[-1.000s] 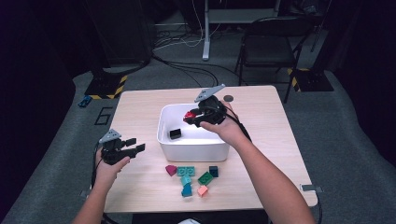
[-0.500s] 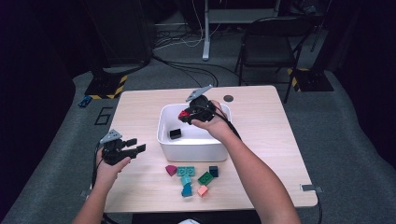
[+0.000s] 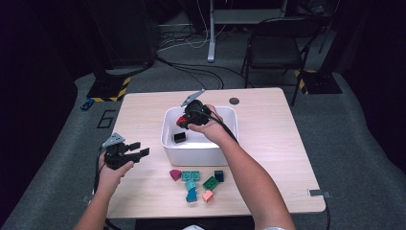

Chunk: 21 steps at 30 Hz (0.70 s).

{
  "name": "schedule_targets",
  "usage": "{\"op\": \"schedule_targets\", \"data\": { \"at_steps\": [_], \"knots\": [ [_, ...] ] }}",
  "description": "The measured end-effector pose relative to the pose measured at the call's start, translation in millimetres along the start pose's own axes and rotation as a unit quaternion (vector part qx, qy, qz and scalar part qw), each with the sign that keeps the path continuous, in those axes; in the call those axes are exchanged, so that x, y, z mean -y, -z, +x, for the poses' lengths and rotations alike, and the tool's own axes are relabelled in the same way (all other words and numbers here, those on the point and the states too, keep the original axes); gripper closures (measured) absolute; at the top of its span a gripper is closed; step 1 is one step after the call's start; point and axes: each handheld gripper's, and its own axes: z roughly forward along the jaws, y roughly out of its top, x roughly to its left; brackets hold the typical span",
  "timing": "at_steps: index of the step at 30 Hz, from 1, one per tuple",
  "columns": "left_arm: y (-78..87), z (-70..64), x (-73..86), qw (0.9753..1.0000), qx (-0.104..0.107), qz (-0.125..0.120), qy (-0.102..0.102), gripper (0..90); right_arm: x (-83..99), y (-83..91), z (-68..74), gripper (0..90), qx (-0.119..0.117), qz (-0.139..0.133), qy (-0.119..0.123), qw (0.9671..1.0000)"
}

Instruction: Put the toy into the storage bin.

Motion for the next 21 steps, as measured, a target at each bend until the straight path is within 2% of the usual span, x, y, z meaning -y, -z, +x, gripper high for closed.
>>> {"op": "schedule_targets", "data": {
  "at_steps": [2, 6, 9, 11, 15, 21],
  "knots": [
    [-0.4, -0.2, 0.0, 1.0000, 0.000, 0.002, -0.001, 41.8, 0.7, -3.6, -0.9, 58.4, 0.000, 0.012, -0.002, 0.9999],
    [-0.4, -0.3, -0.1, 1.0000, 0.000, 0.001, 0.000, 41.9, 1.5, -7.8, -2.2, 57.6, -0.006, 0.016, -0.006, 0.9998],
    [-0.6, -0.2, 0.1, 1.0000, 0.000, 0.002, 0.000, 41.9, 1.0, -7.6, -2.0, 53.0, -0.004, 0.014, -0.013, 0.9998],
    [-0.8, -0.3, 0.2, 1.0000, 0.000, 0.000, 0.000, 41.9, 0.8, -5.5, -2.5, 53.0, -0.002, 0.011, -0.007, 0.9999],
    [-0.9, -0.4, 0.2, 1.0000, -0.001, 0.000, 0.000, 41.9, -1.0, 4.2, -1.6, 53.2, 0.002, 0.007, -0.004, 1.0000],
    [-0.9, -0.6, 0.1, 1.0000, -0.002, 0.002, -0.002, 41.9, -4.1, 28.0, 2.4, 53.2, 0.002, -0.003, 0.003, 1.0000]
  ]
}}
